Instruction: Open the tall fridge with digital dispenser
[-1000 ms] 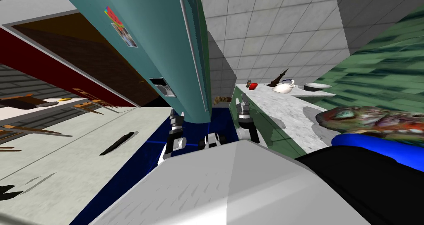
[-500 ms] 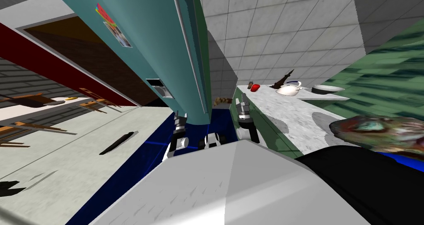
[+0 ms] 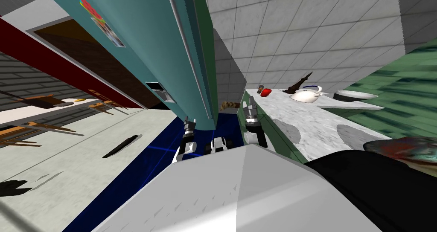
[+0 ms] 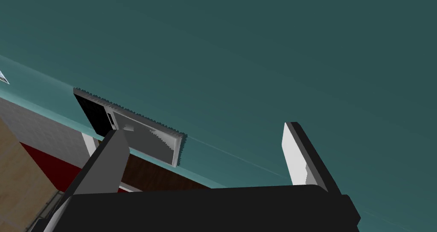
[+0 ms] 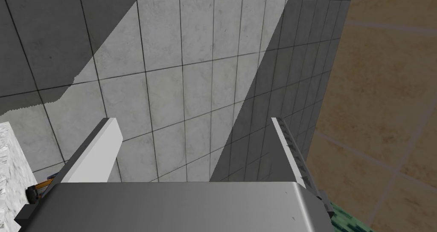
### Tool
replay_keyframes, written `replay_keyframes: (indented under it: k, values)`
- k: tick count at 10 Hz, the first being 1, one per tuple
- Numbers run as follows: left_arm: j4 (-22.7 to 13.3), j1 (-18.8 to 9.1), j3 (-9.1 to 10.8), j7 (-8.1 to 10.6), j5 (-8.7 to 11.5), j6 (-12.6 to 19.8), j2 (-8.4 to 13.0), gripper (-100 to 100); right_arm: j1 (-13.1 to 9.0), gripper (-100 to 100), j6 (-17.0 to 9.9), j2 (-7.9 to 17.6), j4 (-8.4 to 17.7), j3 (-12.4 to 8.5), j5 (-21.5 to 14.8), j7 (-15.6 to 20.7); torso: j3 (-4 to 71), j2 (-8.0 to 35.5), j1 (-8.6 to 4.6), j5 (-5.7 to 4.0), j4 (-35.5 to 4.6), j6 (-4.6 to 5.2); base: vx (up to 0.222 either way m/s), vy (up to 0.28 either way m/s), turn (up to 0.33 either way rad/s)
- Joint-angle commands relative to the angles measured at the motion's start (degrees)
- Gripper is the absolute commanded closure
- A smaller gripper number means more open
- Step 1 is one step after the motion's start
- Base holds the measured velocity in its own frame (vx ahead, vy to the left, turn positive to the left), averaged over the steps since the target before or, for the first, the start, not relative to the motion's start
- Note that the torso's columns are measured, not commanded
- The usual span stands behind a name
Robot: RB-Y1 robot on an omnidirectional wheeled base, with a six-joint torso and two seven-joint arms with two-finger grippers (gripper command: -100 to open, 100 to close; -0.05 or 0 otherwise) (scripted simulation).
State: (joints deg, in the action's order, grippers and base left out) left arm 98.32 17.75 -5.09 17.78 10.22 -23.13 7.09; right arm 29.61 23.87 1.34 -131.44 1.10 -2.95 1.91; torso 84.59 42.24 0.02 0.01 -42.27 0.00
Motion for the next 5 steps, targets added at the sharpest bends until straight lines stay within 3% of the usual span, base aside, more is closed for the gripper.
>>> replay_keyframes:
  k: [1, 5]
  values:
    - [-3.1, -1.1, -0.47, 1.15, 0.5, 0.0, 0.3, -100, 0.0, 0, 0.0, 0.0, 0.0, 0.0, 0.0, 0.0, 0.0, 0.0, 0.03, 0.0, 0.0, 0.0, 0.083, -0.076, 0.02]
    - [-10.1, -3.0, -2.09, 3.58, 1.6, 0.0, 0.1, -100, 0.0, 0, 0.0, 0.0, 0.0, 0.0, 0.0, 0.0, 0.0, 0.0, -0.18, -0.05, 0.0, 0.01, 0.099, -0.115, 0.072]
